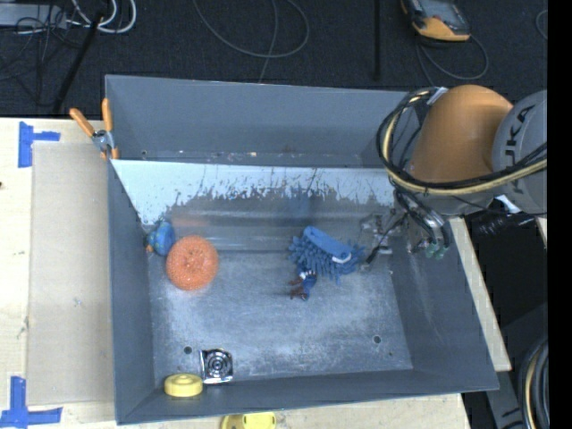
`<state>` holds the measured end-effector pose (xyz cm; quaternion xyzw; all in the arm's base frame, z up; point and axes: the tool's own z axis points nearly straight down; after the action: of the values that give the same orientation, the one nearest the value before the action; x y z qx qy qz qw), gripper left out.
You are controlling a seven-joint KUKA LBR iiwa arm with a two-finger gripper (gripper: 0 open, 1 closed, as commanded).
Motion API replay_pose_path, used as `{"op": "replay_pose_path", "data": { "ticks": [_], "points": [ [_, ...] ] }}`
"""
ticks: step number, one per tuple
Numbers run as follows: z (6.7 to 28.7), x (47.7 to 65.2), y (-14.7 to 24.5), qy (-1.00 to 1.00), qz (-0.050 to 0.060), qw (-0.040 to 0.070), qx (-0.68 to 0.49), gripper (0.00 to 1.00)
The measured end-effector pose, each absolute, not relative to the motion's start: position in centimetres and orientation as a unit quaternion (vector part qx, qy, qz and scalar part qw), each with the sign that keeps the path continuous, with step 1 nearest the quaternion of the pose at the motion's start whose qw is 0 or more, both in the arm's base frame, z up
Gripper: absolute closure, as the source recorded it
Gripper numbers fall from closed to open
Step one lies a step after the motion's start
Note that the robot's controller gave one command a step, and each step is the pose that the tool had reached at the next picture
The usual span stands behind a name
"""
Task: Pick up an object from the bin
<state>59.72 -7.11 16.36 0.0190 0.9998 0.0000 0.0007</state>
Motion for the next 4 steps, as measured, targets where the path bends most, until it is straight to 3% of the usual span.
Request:
{"op": "replay_pose_path", "data": {
  "ticks": [1, 2, 3, 4],
  "points": [
    [20.5, 59.1, -6.8, 1.0, 0.001, -0.004, 0.016, 1.0],
    [19.5, 60.2, -6.9, 1.0, -0.001, 0.008, 0.009, 1.0],
    [14.2, 58.7, -4.6, 1.0, 0.0, -0.002, 0.031, 0.0],
    [14.5, 58.8, -4.7, 1.0, 0.0, 0.0, 0.031, 0.0]
  ]
}}
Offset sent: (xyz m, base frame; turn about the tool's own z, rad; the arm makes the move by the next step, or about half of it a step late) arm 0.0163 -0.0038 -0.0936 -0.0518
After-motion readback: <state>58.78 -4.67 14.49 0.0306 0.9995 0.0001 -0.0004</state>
